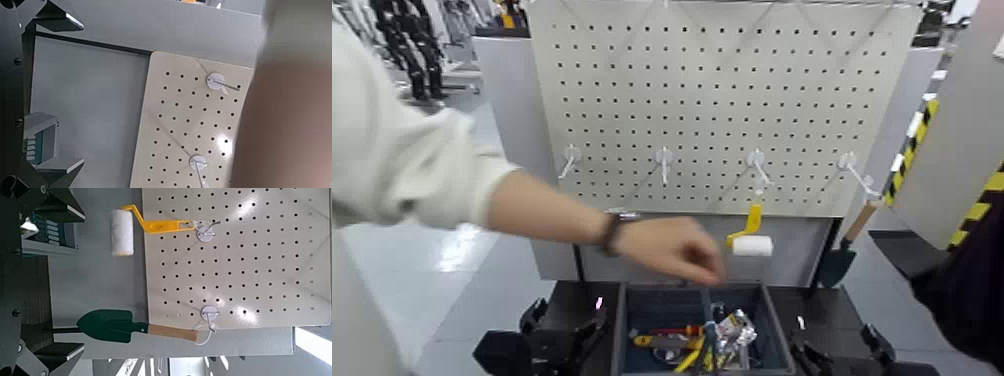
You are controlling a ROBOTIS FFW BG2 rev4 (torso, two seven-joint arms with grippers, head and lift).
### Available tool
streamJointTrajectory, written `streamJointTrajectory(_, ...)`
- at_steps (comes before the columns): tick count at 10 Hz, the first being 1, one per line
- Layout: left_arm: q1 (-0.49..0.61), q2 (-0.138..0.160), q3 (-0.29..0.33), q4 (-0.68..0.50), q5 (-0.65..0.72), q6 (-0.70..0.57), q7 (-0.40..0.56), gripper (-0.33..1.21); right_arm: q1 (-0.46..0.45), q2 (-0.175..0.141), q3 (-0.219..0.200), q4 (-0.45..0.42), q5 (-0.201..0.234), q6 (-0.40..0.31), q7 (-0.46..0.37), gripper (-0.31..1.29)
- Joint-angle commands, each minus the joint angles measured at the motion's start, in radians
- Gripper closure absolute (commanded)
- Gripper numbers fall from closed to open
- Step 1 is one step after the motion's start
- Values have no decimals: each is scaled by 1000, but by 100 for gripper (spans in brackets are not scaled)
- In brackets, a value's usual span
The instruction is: Put the yellow roller into the crate.
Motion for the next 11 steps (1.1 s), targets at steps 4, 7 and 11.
streamJointTrajectory(4,3,0,4,-2,-4,2,2,10,-5,2,-18,-11,0,34,26,15)
streamJointTrajectory(7,2,0,2,-2,-2,5,0,10,-73,-5,-87,-31,2,163,190,15)
streamJointTrajectory(11,0,4,1,-6,-5,19,-8,9,-196,-55,-120,-8,-18,285,330,15)
